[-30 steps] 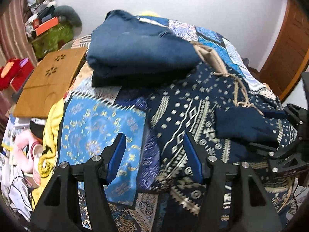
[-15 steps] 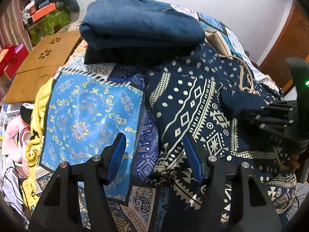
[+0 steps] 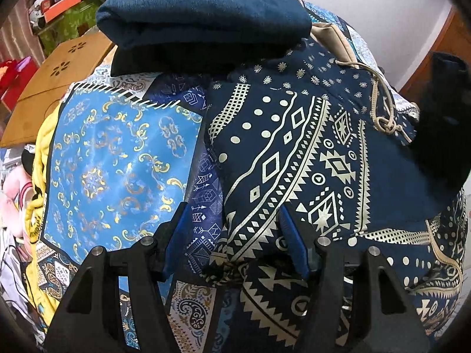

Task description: Fold large clothes

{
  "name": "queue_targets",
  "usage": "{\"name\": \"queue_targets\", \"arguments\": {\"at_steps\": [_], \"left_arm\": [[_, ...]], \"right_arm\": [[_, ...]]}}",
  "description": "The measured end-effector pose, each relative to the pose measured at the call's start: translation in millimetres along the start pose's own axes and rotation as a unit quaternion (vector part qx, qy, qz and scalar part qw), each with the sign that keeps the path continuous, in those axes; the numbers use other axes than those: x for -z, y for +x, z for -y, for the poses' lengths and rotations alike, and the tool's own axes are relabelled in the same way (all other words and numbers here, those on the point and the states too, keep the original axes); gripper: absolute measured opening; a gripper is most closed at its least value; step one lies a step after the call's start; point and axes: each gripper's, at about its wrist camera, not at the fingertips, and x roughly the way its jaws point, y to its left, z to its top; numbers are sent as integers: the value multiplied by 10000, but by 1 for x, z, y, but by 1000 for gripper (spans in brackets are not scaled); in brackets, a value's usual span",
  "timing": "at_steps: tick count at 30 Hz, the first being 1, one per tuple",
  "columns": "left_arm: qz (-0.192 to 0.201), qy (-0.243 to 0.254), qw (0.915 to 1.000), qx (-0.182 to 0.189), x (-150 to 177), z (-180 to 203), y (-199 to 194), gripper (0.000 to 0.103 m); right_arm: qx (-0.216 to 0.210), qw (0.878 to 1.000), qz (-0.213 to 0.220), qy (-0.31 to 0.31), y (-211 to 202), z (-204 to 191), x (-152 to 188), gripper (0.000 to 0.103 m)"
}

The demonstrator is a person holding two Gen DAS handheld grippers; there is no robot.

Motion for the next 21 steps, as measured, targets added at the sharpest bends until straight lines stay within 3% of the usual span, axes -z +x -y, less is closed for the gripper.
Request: {"name": "queue_targets", "arguments": {"at_steps": [7, 12, 21], "left_arm": [[39, 165, 9996, -242, 1, 8, 2, 60], [64, 152, 9994, -301, 1, 10, 4, 61], [90, 141, 9992, -374, 3, 8, 5, 64]], "right_arm": [[429, 9956, 238, 805, -33, 61, 15, 10], [561, 9905, 14, 1258, -35, 90, 43, 10], [600, 9830, -367, 1694, -35, 110, 89, 10]]}}
